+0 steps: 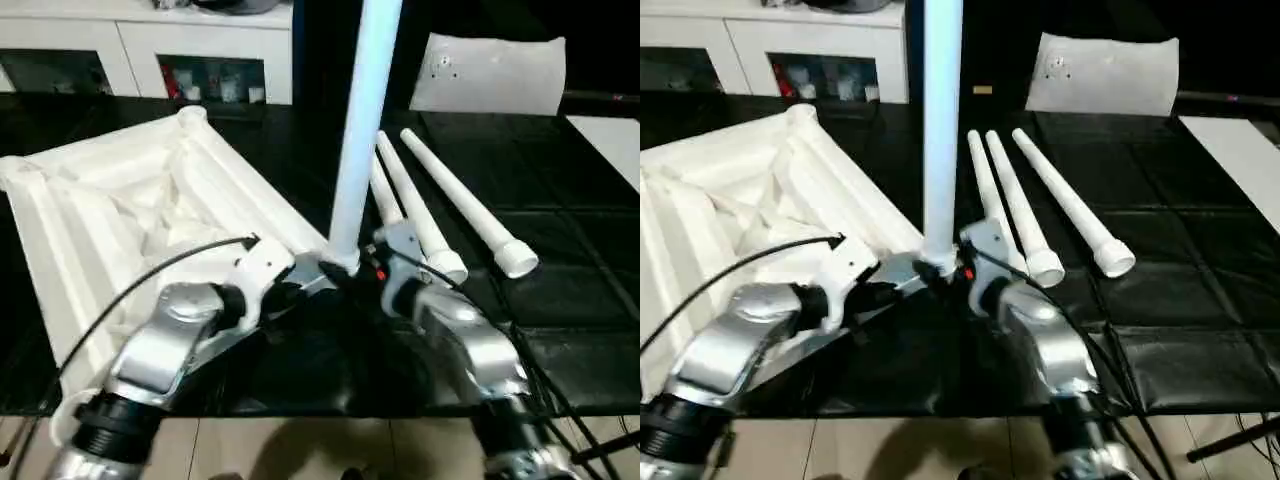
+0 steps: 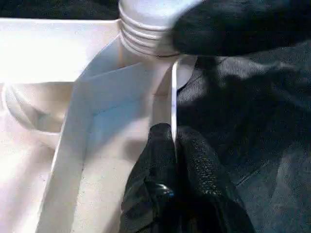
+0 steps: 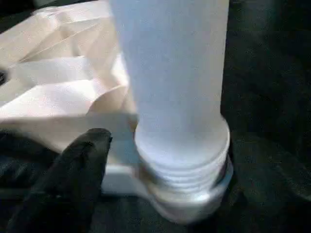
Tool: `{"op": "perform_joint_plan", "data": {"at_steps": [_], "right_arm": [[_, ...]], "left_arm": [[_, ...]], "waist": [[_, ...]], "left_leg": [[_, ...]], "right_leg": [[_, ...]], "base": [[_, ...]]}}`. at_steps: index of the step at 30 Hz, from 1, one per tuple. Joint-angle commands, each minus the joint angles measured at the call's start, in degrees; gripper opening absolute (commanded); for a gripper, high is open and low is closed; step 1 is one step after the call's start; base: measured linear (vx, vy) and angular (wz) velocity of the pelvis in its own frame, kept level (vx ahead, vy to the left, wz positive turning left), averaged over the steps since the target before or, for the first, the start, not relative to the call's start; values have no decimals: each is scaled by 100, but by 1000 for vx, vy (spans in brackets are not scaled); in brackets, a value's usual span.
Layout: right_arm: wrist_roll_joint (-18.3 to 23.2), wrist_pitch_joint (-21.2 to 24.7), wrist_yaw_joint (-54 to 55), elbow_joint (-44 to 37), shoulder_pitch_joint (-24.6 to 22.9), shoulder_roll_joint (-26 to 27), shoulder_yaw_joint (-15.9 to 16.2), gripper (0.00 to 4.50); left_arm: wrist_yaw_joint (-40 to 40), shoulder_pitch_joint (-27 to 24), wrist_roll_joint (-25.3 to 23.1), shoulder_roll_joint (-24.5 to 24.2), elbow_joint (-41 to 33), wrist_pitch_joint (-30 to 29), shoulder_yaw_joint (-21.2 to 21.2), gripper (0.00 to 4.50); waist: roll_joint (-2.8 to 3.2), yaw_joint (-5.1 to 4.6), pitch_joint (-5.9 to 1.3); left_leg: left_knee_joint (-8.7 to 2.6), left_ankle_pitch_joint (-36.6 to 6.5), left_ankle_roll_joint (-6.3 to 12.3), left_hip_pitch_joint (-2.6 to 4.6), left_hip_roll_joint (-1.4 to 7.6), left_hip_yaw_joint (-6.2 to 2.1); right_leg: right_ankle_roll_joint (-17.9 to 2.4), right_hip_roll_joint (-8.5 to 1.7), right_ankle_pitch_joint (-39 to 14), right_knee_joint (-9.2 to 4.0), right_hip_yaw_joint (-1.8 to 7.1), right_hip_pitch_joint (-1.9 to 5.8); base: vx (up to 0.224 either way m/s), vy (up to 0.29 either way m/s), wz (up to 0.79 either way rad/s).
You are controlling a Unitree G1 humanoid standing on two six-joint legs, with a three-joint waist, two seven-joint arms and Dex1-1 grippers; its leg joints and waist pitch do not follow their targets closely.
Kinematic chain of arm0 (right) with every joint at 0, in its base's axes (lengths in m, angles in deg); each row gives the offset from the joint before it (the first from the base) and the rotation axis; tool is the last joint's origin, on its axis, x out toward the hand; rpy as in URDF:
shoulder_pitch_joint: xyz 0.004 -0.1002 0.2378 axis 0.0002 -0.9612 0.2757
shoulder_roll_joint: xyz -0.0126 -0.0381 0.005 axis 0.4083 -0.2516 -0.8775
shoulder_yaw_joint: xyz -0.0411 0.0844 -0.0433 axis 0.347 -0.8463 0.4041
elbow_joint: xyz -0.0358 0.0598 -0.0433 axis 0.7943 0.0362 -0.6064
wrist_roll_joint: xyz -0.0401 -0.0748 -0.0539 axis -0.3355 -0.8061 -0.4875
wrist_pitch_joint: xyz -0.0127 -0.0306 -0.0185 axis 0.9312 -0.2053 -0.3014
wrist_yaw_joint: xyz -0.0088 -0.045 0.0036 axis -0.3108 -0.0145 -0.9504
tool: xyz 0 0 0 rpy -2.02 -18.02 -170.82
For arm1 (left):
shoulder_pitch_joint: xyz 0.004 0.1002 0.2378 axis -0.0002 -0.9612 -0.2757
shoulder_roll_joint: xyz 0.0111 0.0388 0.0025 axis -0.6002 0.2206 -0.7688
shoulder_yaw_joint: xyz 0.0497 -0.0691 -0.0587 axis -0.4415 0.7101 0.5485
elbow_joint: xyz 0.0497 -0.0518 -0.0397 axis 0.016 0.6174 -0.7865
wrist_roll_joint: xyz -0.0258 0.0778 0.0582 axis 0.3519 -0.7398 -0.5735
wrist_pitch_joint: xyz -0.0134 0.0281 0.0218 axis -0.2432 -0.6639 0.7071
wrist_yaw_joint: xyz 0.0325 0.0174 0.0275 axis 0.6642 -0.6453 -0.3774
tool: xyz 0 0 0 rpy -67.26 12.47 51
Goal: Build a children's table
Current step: Rotate leg to tighten
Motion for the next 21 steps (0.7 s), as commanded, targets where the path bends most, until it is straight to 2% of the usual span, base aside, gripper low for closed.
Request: {"op": "perform_joint_plan", "data": {"at_steps": [1,3,9,13,15,21], "right_arm": [[236,-123,-591,-339,-28,-60,372,444],[322,-245,-1129,-503,-46,-515,332,449],[281,-414,-1726,-425,82,-1040,346,449],[341,-600,-2498,-319,210,-1499,484,449],[358,-730,-2924,-175,301,-1750,586,449],[265,-1041,-3382,121,432,-1962,757,449]], "left_arm": [[185,92,-12,-119,156,225,-114,0],[738,140,98,-450,387,740,-173,0],[1587,215,283,-816,635,1455,-318,0],[2405,334,310,-1149,924,2107,-564,0],[2758,464,294,-1309,1162,2440,-709,0],[3197,623,173,-1440,1465,2875,-882,0]], "waist": [[66,26,-302],[55,30,-301],[52,59,-313],[57,109,-327],[53,164,-331],[37,213,-334]], "left_leg": [[-326,-981,125,-90,22,33],[-323,-1021,176,-82,22,38],[-321,-951,180,-60,42,43],[-305,-835,251,-49,52,62],[-301,-773,291,-45,53,68],[-300,-732,215,-54,63,73]], "right_leg": [[-813,-416,-1266,-474,223,314],[-819,-418,-1365,-492,225,309],[-904,-429,-1318,-459,221,296],[-999,-425,-981,-426,226,292],[-1062,-433,-818,-403,221,296],[-1118,-451,-761,-380,214,324]], "base": [[0,0,0],[0,0,0],[0,0,0],[0,0,0],[0,0,0],[0,0,0]]}}
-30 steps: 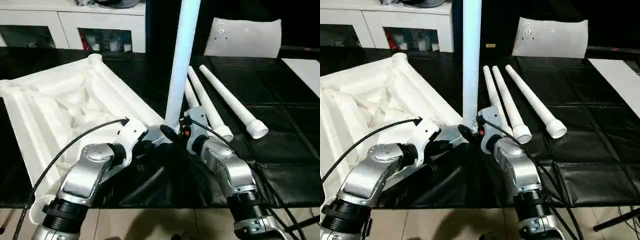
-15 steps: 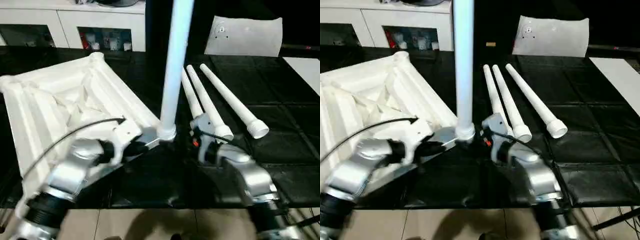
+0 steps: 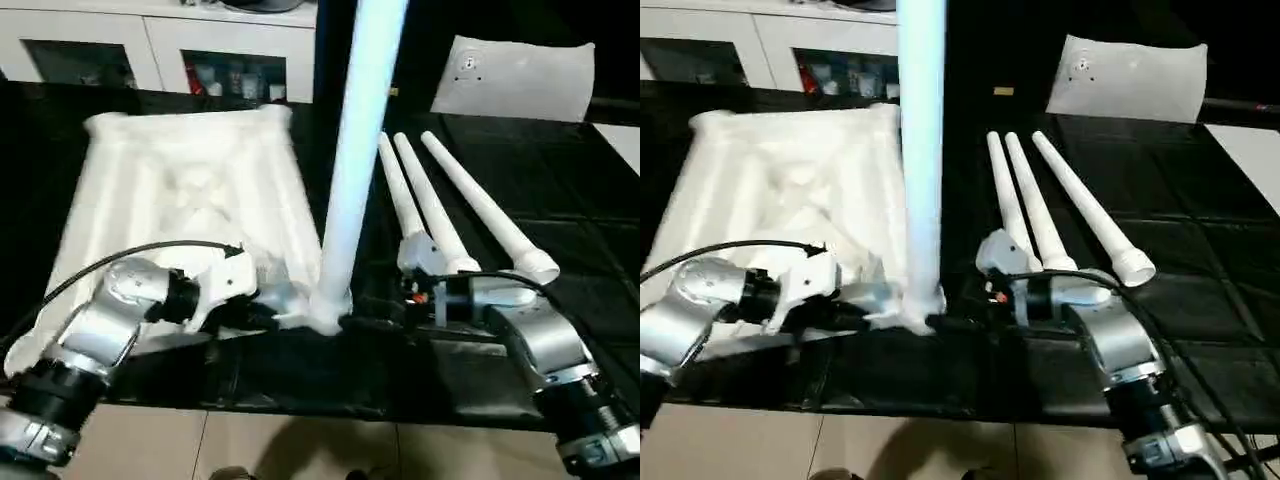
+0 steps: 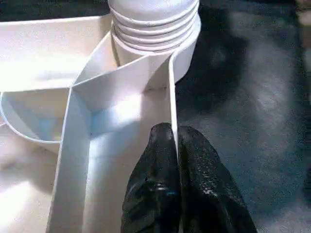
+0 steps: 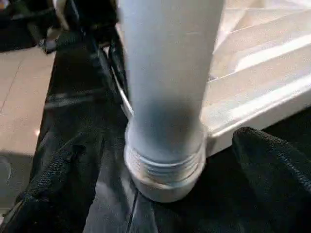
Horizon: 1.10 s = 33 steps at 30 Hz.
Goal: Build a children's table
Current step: Rotate leg to tighten
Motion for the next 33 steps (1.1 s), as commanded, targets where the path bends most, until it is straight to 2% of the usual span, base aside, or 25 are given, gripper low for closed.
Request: {"op": "perform_joint_plan", "data": {"at_steps": [1,6,13,18,21,24,29,33], "right_arm": [[-55,-166,-237,86,92,-73,100,449],[-74,-419,-533,381,225,-61,243,449],[-74,-578,-793,580,333,6,408,375],[-95,-694,-821,720,374,111,468,326],[-93,-778,-823,845,422,210,492,318],[-71,-797,-832,903,448,272,512,285],[-57,-796,-868,911,414,276,534,259],[-18,-753,-836,910,317,326,512,254]], "left_arm": [[359,39,-144,-28,34,218,-345,0],[655,161,-160,-83,255,563,-486,0],[704,246,-258,-64,443,780,-535,0],[692,293,-276,-49,556,872,-542,0],[697,310,-277,-30,628,946,-557,0],[695,303,-278,-18,644,965,-564,0],[682,284,-284,-26,654,977,-561,0],[599,214,-278,-26,651,927,-525,0]], "waist": [[43,-29,-339],[31,-42,-331],[27,-44,-341],[18,-45,-331],[20,-53,-332],[23,-42,-337],[19,-32,-343],[18,-30,-345]], "left_leg": [[-311,-713,218,-38,68,69],[-312,-764,202,-39,64,70],[-303,-661,228,-43,71,75],[-309,-793,202,-35,73,75],[-310,-799,182,-34,70,72],[-312,-783,181,-31,80,71],[-308,-737,194,-36,74,74],[-308,-712,195,-39,74,73]], "right_leg": [[-1118,-445,-720,-367,223,330],[-1120,-441,-878,-376,214,330],[-1172,-435,-676,-350,209,339],[-1112,-450,-1010,-378,214,326],[-1100,-447,-1092,-380,215,320],[-1110,-450,-1009,-369,216,320],[-1115,-448,-914,-360,214,331],[-1104,-448,-925,-359,214,331]], "base": [[0,0,0],[0,0,0],[0,0,0],[0,0,0],[0,0,0],[0,0,0],[0,0,0],[0,0,0]]}}
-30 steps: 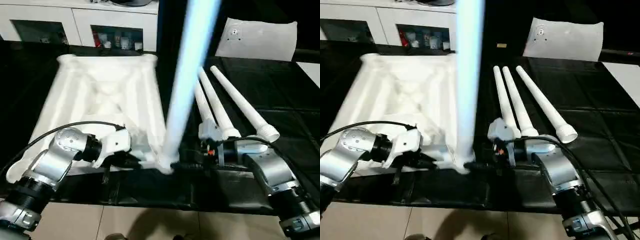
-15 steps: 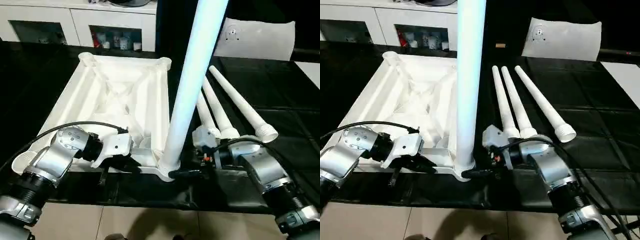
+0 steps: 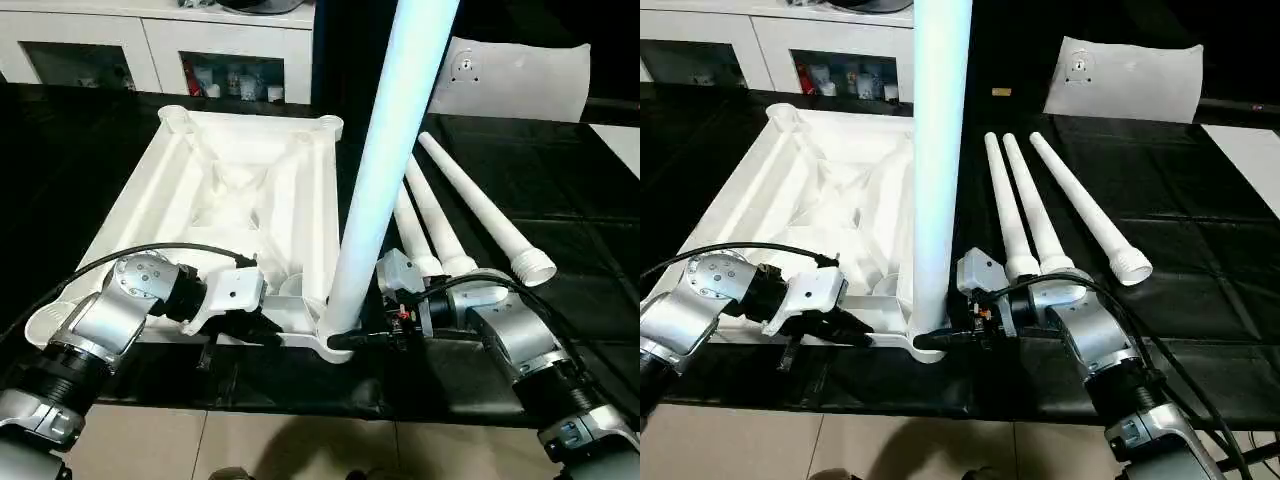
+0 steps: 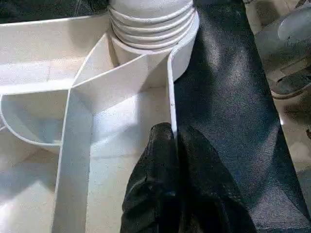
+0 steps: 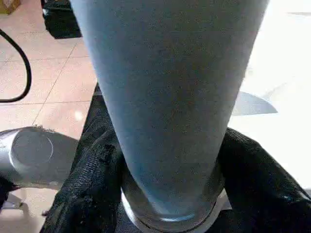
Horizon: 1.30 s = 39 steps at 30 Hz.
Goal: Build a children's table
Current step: Rotate leg to tighten
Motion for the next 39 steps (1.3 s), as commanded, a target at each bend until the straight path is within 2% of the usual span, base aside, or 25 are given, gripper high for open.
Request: {"op": "perform_joint_plan", "data": {"at_steps": [1,4,6,8,9,10,12,13,14,15,16,18,19,22,24,27,28,30,31,32,34,35,36,37,39], "right_arm": [[18,12,-61,21,-68,29,55,254],[149,283,214,-188,-287,182,-32,253],[145,390,421,-241,-350,261,-66,252],[4,493,1138,-240,-478,543,-160,252],[-47,557,1395,-236,-512,662,-183,252],[-113,689,1828,-236,-561,890,-223,252],[-143,858,2248,-237,-591,1142,-271,252],[-132,1030,2571,-215,-587,1363,-329,252],[-115,1162,2806,-186,-567,1540,-372,252],[-125,1284,3050,-146,-523,1725,-405,252],[-129,1430,3310,-122,-473,1927,-441,248],[-120,1542,3531,-76,-397,2120,-471,244],[-122,1678,3791,-7,-289,2330,-511,244],[-218,1917,4292,112,-104,2680,-561,243],[-345,1998,4489,162,-28,2809,-522,243],[-366,2025,4514,158,-33,2826,-510,243],[-372,2032,4521,157,-34,2831,-506,278],[-401,2003,4504,69,-130,2762,-499,299],[-401,2003,4504,69,-130,2762,-499,315],[-403,1922,4451,-88,-256,2626,-526,315],[-403,1922,4451,-88,-256,2626,-526,317],[-380,1796,4368,-302,-384,2429,-622,341],[-371,1749,4336,-383,-432,2355,-658,355],[-328,1649,4203,-556,-502,2184,-727,355],[-206,1568,3867,-830,-594,1873,-823,373]], "left_arm": [[18,-87,-242,15,87,-10,-226,0],[-369,-268,-103,126,-116,-441,-15,0],[-546,-335,-42,184,-220,-629,80,0],[-1072,-495,43,357,-511,-1108,313,0],[-1270,-554,50,422,-628,-1291,394,0],[-1606,-660,69,546,-838,-1604,532,0],[-1941,-774,93,690,-1056,-1942,670,0],[-2205,-867,92,819,-1236,-2206,771,0],[-2405,-932,80,925,-1367,-2393,841,0],[-2643,-989,72,1076,-1513,-2648,925,0],[-2920,-1042,44,1260,-1686,-2970,1023,0],[-3185,-1052,-20,1445,-1799,-3214,1096,0],[-3470,-1025,-54,1665,-1894,-3439,1177,0],[-4042,-932,-111,2085,-2098,-3853,1288,0],[-4336,-845,-148,2308,-2197,-4046,1312,0],[-4381,-819,-159,2339,-2232,-4090,1290,0],[-4394,-812,-162,2348,-2242,-4102,1283,0],[-4364,-780,-221,2296,-2253,-4087,1217,0],[-4364,-780,-221,2296,-2253,-4087,1217,0],[-4241,-759,-249,2173,-2221,-4006,1151,0],[-4241,-759,-249,2173,-2221,-4006,1151,0],[-4065,-752,-286,2005,-2193,-3943,1084,0],[-3999,-750,-301,1942,-2183,-3919,1059,0],[-3839,-769,-300,1805,-2148,-3811,1012,0],[-3554,-807,-284,1557,-2069,-3596,924,0]], "waist": [[28,-6,-343],[43,-13,-328],[32,-28,-299],[39,-51,-254],[42,-58,-259],[59,-83,-238],[43,-153,-233],[67,-178,-211],[43,-235,-225],[42,-268,-223],[51,-276,-220],[55,-307,-206],[30,-322,-212],[41,-343,-227],[42,-348,-248],[40,-316,-277],[35,-306,-289],[59,-293,-296],[50,-289,-290],[84,-277,-285],[81,-276,-277],[82,-275,-269],[113,-259,-266],[115,-251,-269],[105,-225,-281]], "left_leg": [[-316,-723,192,-47,72,73],[-330,-807,154,-39,81,71],[-343,-995,124,-33,73,66],[-372,-1302,52,-11,63,53],[-370,-1358,23,-2,69,47],[-386,-1464,-16,-2,62,38],[-401,-1556,-74,-24,43,3],[-412,-1602,-72,-36,33,-11],[-408,-1571,-84,-61,22,-22],[-402,-1609,-68,-59,21,-28],[-379,-1706,-19,-12,7,-22],[-376,-1758,-5,-2,10,-21],[-369,-1767,20,-7,0,-16],[-378,-1659,3,-39,8,-26],[-372,-1524,-5,-55,15,-11],[-351,-1188,96,-65,9,26],[-345,-1020,113,-78,13,35],[-342,-853,136,-89,1,40],[-341,-830,132,-90,2,46],[-354,-866,114,-79,9,41],[-365,-989,85,-61,19,38],[-370,-1046,73,-61,19,37],[-376,-1102,56,-60,18,25],[-380,-1203,46,-49,28,29],[-377,-1158,74,-59,27,22]], "right_leg": [[-1112,-448,-895,-374,215,327],[-1124,-451,-958,-381,218,317],[-1069,-451,-1317,-425,214,304],[-863,-453,-2093,-503,220,269],[-827,-460,-2221,-503,225,259],[-742,-455,-2495,-534,219,242],[-596,-457,-2856,-544,199,249],[-544,-455,-2995,-566,192,235],[-496,-448,-3025,-571,191,251],[-460,-449,-3090,-584,191,229],[-427,-430,-3187,-621,192,174],[-469,-423,-3198,-631,194,150],[-443,-412,-3180,-633,197,149],[-476,-409,-2909,-609,196,172],[-572,-402,-2444,-560,215,189],[-725,-394,-1704,-512,239,223],[-797,-398,-1403,-484,244,248],[-872,-398,-1115,-465,240,279],[-878,-395,-1061,-469,241,285],[-859,-393,-1085,-480,237,283],[-866,-392,-1230,-485,232,270],[-860,-395,-1326,-493,231,266],[-825,-402,-1439,-504,230,270],[-766,-403,-1578,-515,239,254],[-742,-403,-1502,-514,238,280]], "base": [[0,0,0],[0,0,0],[0,0,0],[0,0,0],[0,0,0],[0,0,0],[0,0,0],[0,0,0],[0,0,0],[0,0,0],[0,0,0],[0,0,0],[0,0,0],[0,0,0],[0,0,0],[0,0,0],[51,-13,4],[0,0,0],[0,0,0],[0,0,0],[0,0,0],[0,0,0],[0,0,0],[0,0,0],[0,0,0]]}}
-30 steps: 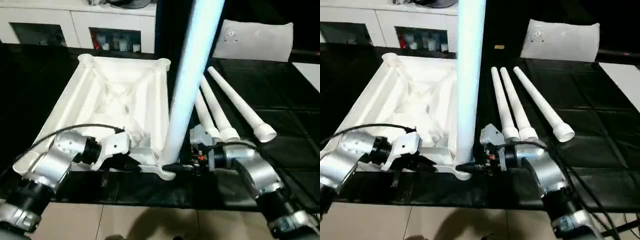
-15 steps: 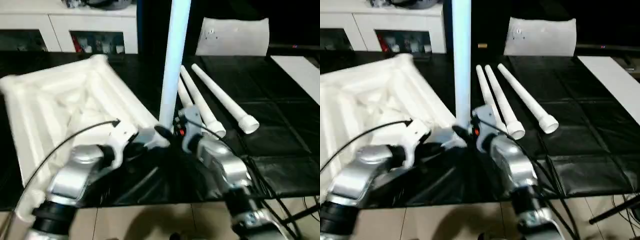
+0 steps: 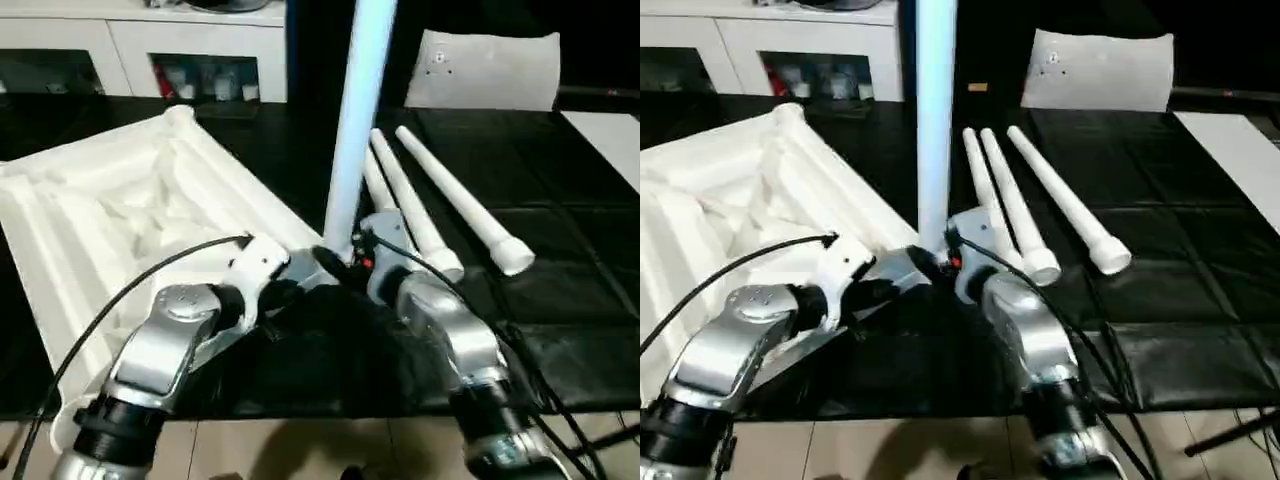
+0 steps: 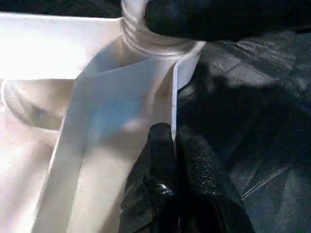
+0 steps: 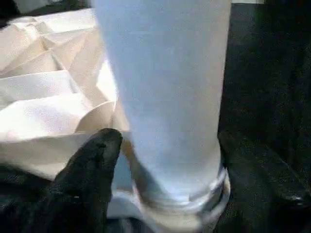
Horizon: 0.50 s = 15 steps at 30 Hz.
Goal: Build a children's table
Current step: Rotate leg to tighten
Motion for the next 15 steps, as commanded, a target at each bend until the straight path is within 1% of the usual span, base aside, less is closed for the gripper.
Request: {"op": "perform_joint_plan", "data": {"at_steps": [1,2,3,4,5,6,7,8,9,10,11,12,13,14,15], "right_arm": [[252,61,-615,-190,-126,-78,371,387],[284,46,-740,-279,-147,-202,347,397],[284,46,-740,-279,-147,-202,347,402],[307,31,-892,-367,-167,-337,342,407],[328,1,-1118,-456,-189,-532,345,418],[362,-40,-1405,-545,-209,-764,339,432],[370,-74,-1583,-584,-219,-914,339,441],[372,-84,-1632,-595,-222,-954,339,446],[368,-128,-1787,-615,-226,-1083,343,446],[370,-185,-1925,-607,-224,-1190,361,446],[386,-318,-2214,-576,-214,-1393,398,446],[407,-386,-2396,-544,-197,-1504,418,446],[418,-430,-2515,-517,-181,-1571,432,446],[435,-471,-2636,-486,-159,-1633,456,446],[443,-507,-2728,-459,-142,-1680,481,446]], "left_arm": [[175,132,-36,-109,55,298,-84,0],[294,116,-31,-207,94,384,-116,0],[294,116,-31,-207,94,384,-116,0],[418,103,-35,-312,133,479,-152,0],[610,95,-25,-449,187,588,-188,0],[898,103,5,-625,263,813,-255,0],[1055,122,36,-741,325,923,-300,0],[1098,127,44,-772,342,954,-312,0],[1238,152,60,-874,410,1097,-357,0],[1387,173,85,-949,472,1221,-399,0],[1733,217,119,-1104,620,1628,-501,0],[2003,238,162,-1193,704,1874,-563,0],[2157,252,188,-1247,750,1957,-598,0],[2325,271,195,-1306,807,2117,-643,0],[2453,287,197,-1351,850,2243,-680,0]], "waist": [[80,26,-293],[83,24,-302],[81,19,-302],[79,26,-301],[74,28,-307],[78,35,-300],[75,54,-298],[84,64,-308],[80,61,-305],[64,72,-304],[71,87,-305],[52,101,-309],[56,120,-310],[67,141,-321],[64,149,-321]], "left_leg": [[-333,-1078,109,-85,34,34],[-326,-1031,123,-96,31,39],[-322,-1013,121,-99,31,42],[-320,-988,115,-100,28,42],[-315,-993,120,-92,29,40],[-314,-1009,142,-84,32,47],[-314,-1006,164,-77,33,41],[-309,-970,196,-74,36,54],[-310,-953,188,-75,42,56],[-307,-937,195,-73,42,62],[-311,-942,209,-71,44,51],[-302,-948,238,-56,45,66],[-303,-918,250,-61,43,57],[-299,-795,226,-61,56,66],[-293,-777,240,-68,49,69]], "right_leg": [[-773,-408,-1348,-482,234,314],[-819,-414,-1257,-473,236,323],[-854,-417,-1230,-468,236,322],[-877,-422,-1263,-481,233,324],[-877,-419,-1282,-476,232,331],[-877,-413,-1334,-478,235,319],[-866,-413,-1379,-493,231,322],[-878,-411,-1295,-467,238,307],[-901,-408,-1245,-460,237,306],[-923,-409,-1215,-463,233,307],[-922,-413,-1241,-461,228,305],[-913,-413,-1246,-464,234,296],[-926,-418,-1218,-455,233,303],[-991,-425,-987,-420,234,307],[-1008,-421,-929,-421,232,311]], "base": [[0,0,0],[0,0,0],[0,0,0],[0,0,0],[0,0,0],[0,0,0],[0,0,0],[0,0,0],[0,0,0],[0,0,0],[0,0,0],[0,0,0],[0,0,0],[0,0,0],[0,0,0]]}}
